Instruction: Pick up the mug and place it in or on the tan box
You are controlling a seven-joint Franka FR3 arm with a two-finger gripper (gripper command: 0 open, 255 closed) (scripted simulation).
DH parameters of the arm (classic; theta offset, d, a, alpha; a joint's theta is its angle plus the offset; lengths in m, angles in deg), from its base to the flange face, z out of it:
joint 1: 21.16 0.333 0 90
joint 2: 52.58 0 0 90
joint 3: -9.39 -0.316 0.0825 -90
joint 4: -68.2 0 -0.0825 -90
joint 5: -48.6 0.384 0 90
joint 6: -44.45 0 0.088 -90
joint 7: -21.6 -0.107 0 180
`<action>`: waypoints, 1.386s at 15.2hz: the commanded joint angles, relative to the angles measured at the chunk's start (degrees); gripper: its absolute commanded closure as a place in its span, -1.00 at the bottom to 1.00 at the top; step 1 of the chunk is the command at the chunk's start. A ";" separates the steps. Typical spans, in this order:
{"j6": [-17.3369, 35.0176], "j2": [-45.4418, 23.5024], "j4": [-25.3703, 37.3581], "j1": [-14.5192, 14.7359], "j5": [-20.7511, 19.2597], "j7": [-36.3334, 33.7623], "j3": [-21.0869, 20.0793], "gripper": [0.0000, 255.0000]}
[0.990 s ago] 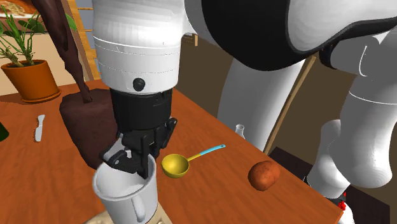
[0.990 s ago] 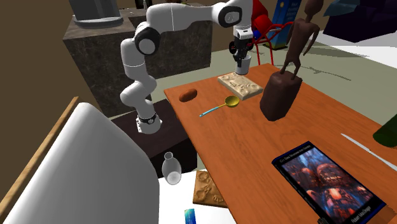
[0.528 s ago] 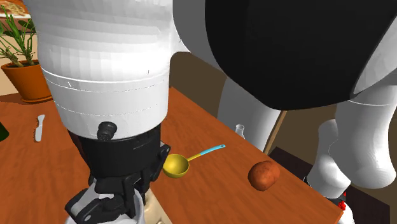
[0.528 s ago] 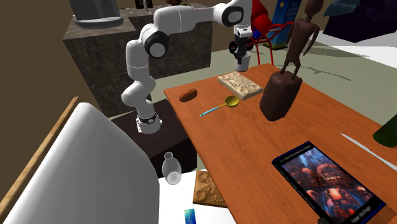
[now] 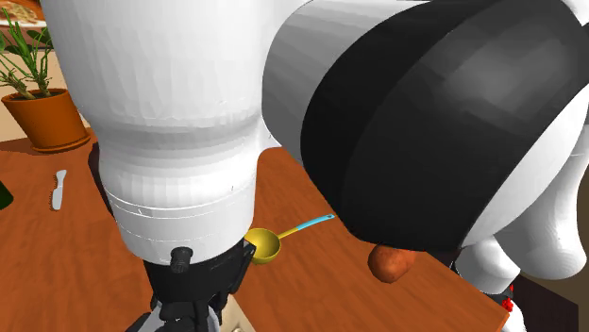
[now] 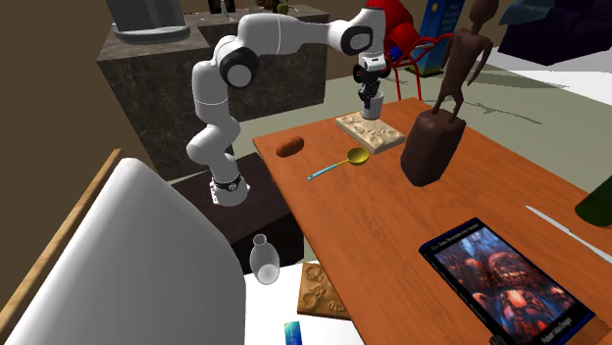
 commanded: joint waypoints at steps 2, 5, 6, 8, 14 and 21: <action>2.22 0.00 -2.18 -0.17 -0.07 -0.18 0.09 1.00; 4.54 0.06 -4.56 -0.38 -0.13 -0.35 0.18 1.00; 4.97 0.07 -5.00 -0.41 -0.14 -0.38 0.19 1.00; 4.96 0.06 -4.98 -0.40 -0.15 -0.39 0.20 1.00; 4.96 0.05 -4.98 -0.40 -0.15 -0.39 0.20 -1.00; 1.36 0.65 -1.81 -0.29 0.38 0.00 -0.03 -1.00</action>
